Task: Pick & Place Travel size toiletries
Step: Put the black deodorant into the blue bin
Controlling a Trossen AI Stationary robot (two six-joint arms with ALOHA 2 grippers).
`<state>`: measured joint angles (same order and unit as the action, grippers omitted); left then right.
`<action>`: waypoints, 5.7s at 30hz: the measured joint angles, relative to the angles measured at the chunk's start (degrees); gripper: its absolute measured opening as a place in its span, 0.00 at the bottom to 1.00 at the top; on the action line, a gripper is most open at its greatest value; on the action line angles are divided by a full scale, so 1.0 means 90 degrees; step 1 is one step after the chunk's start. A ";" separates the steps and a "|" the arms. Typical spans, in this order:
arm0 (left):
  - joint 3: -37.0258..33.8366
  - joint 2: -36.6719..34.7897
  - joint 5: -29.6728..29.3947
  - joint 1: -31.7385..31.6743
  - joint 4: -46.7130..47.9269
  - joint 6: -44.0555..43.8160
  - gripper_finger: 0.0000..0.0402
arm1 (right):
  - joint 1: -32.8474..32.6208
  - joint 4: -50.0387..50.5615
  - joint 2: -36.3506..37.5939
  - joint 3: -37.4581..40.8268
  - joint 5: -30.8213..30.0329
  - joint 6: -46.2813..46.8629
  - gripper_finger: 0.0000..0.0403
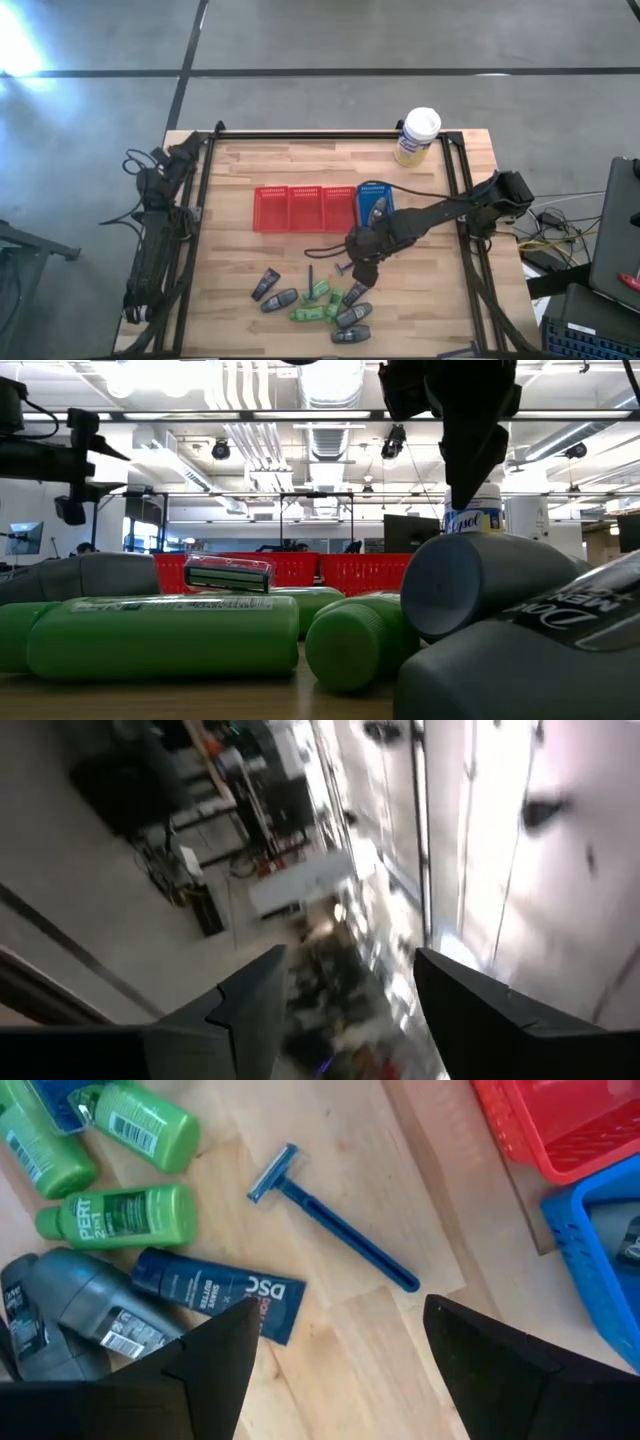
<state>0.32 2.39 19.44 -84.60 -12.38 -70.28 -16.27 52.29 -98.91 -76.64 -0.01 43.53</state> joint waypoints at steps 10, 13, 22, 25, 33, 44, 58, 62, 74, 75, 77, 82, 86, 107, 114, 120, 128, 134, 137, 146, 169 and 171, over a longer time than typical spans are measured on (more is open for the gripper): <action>0.0000 0.0011 0.1250 0.0000 0.0917 0.2016 0.55 | -0.0398 -0.0102 -0.0063 0.0171 0.0724 -0.3014 0.76; 0.0000 0.0051 0.1300 0.0000 0.0917 0.2253 0.55 | -0.0404 -0.0430 -0.0167 0.0203 0.0721 -0.3192 0.77; 0.0000 0.0053 0.1348 0.0000 0.0976 0.2482 0.55 | -0.0415 -0.0669 -0.0875 0.0191 0.1546 -0.2666 0.80; 0.0000 0.0053 0.1353 0.0000 0.0981 0.2502 0.55 | -0.0480 -0.0718 -0.0923 0.0107 0.1608 -0.2328 0.78; 0.0000 0.0056 0.1375 0.0000 0.0990 0.2508 0.55 | -0.1063 -0.0881 -0.0911 -0.0126 0.1336 -0.2299 0.69; 0.0000 0.0053 0.1382 0.0000 0.0857 0.2504 0.55 | -0.1654 -0.1839 -0.0911 -0.0113 0.0718 -0.2367 0.62; 0.0000 0.0053 0.1375 -0.0002 0.0775 0.2487 0.55 | -0.1736 -0.2579 -0.1663 -0.0367 0.0309 -0.2628 0.72; 0.0000 0.0051 0.1372 -0.0002 0.0772 0.2482 0.55 | -0.1754 -0.2149 -0.1936 -0.0696 0.0306 -0.2526 0.73; 0.0000 0.0051 0.1353 -0.0002 0.0780 0.2478 0.55 | -0.1683 -0.2074 -0.2317 -0.0828 0.0318 -0.2705 0.57; 0.0000 0.0051 0.1353 -0.0002 0.0781 0.2479 0.55 | -0.1671 -0.2077 -0.2317 -0.0828 0.0329 -0.2718 0.56; 0.0000 0.0051 0.1353 0.0000 0.0781 0.2479 0.55 | -0.1632 -0.2086 -0.2317 -0.0828 0.0330 -0.2723 0.55; 0.0000 0.0053 0.1356 0.0000 0.0781 0.2479 0.55 | -0.1478 -0.1772 -0.2256 -0.0948 0.0334 -0.2611 0.53; 0.0000 0.0053 0.1358 0.0000 0.0781 0.2479 0.55 | -0.1382 -0.1138 -0.1811 -0.1102 0.0176 -0.2131 0.50; 0.0000 0.0051 0.1370 0.0000 0.0784 0.2479 0.55 | 0.2234 -0.1254 0.1787 0.2098 -0.1554 0.3593 0.51; 0.0000 0.0051 0.1353 0.0000 0.0787 0.2479 0.55 | 0.2870 -0.1889 0.1541 0.2472 -0.0875 0.3332 0.52; 0.0000 0.0046 0.1356 -0.0002 0.0820 0.2479 0.55 | 0.2798 -0.2025 0.1058 0.2191 -0.0872 0.3424 0.62; 0.0000 0.0046 0.1361 -0.0002 0.0818 0.2479 0.55 | 0.2759 -0.1571 0.0903 0.1865 -0.1013 0.3488 0.77; 0.0000 0.0049 0.1376 -0.0002 0.0815 0.2479 0.55 | 0.2569 -0.1014 0.0985 0.1523 -0.0770 0.2952 0.80; 0.0000 0.0047 0.1376 -0.0002 0.0815 0.2479 0.55 | 0.2103 -0.0994 0.0993 0.1215 -0.0462 0.1792 0.79; 0.0000 0.0049 0.1373 -0.0002 0.0815 0.2479 0.55 | -0.0391 -0.1143 0.0615 0.0554 0.1002 -0.0556 0.70; 0.0000 0.0046 0.0780 -0.0002 0.0782 0.0917 0.55 | -0.2381 -0.1841 -0.1970 -0.1383 0.0179 -0.0842 0.82; 0.0000 0.0049 0.0782 -0.0002 0.0804 0.0966 0.55 | -0.2452 -0.1877 -0.2127 -0.1420 0.0040 -0.0857 0.83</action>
<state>0.32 2.83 26.48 -84.62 -5.14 -61.58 -38.34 35.40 -118.05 -89.43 0.35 35.82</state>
